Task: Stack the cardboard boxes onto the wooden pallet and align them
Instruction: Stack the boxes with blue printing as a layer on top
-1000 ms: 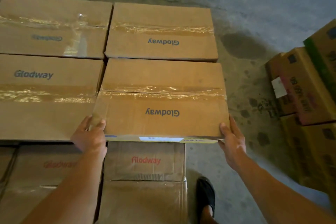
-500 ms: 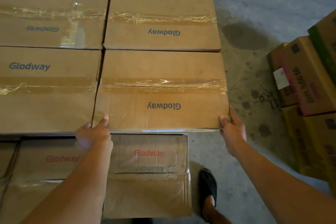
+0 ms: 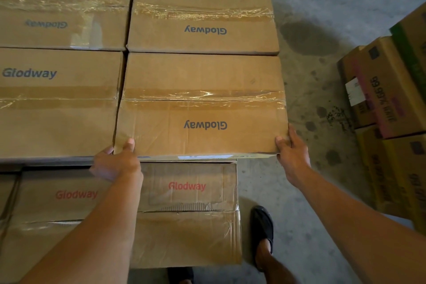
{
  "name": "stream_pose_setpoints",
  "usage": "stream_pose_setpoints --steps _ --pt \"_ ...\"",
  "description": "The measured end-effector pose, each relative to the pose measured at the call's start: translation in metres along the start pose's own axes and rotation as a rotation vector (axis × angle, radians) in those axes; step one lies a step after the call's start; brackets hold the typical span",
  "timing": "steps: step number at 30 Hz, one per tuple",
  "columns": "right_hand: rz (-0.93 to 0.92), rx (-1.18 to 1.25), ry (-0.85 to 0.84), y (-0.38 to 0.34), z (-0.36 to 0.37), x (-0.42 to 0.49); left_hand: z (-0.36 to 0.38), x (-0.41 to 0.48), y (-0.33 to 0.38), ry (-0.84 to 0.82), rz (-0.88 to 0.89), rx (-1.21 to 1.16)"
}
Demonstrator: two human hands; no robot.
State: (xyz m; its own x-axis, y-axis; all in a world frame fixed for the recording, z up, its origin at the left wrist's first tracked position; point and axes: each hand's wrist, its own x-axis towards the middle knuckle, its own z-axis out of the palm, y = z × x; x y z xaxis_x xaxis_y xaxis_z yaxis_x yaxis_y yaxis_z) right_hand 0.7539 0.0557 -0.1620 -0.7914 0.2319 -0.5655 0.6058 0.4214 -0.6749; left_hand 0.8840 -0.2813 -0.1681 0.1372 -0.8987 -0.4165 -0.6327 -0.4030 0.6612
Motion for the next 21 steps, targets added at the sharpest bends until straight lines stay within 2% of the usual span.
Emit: stream_pose_setpoints --steps 3,7,9,11,15,21 --pt "-0.022 -0.09 -0.032 -0.002 -0.002 0.0 0.002 -0.001 0.002 -0.005 -0.011 -0.001" --pt "-0.046 -0.265 -0.056 -0.013 -0.008 -0.008 -0.004 -0.017 0.024 0.023 0.007 0.178" --pt "-0.062 -0.353 -0.064 -0.023 -0.013 -0.017 -0.013 -0.026 0.041 0.046 0.076 0.236" --pt "-0.077 -0.388 -0.011 -0.034 -0.025 -0.026 -0.024 -0.036 0.059 0.0 0.24 0.28" --pt "-0.127 -0.342 0.193 -0.064 -0.079 -0.055 -0.041 -0.073 0.114 -0.268 0.779 0.394" --pt "-0.078 -0.211 0.576 -0.102 -0.239 -0.131 -0.047 -0.24 0.226 -0.626 1.402 0.451"
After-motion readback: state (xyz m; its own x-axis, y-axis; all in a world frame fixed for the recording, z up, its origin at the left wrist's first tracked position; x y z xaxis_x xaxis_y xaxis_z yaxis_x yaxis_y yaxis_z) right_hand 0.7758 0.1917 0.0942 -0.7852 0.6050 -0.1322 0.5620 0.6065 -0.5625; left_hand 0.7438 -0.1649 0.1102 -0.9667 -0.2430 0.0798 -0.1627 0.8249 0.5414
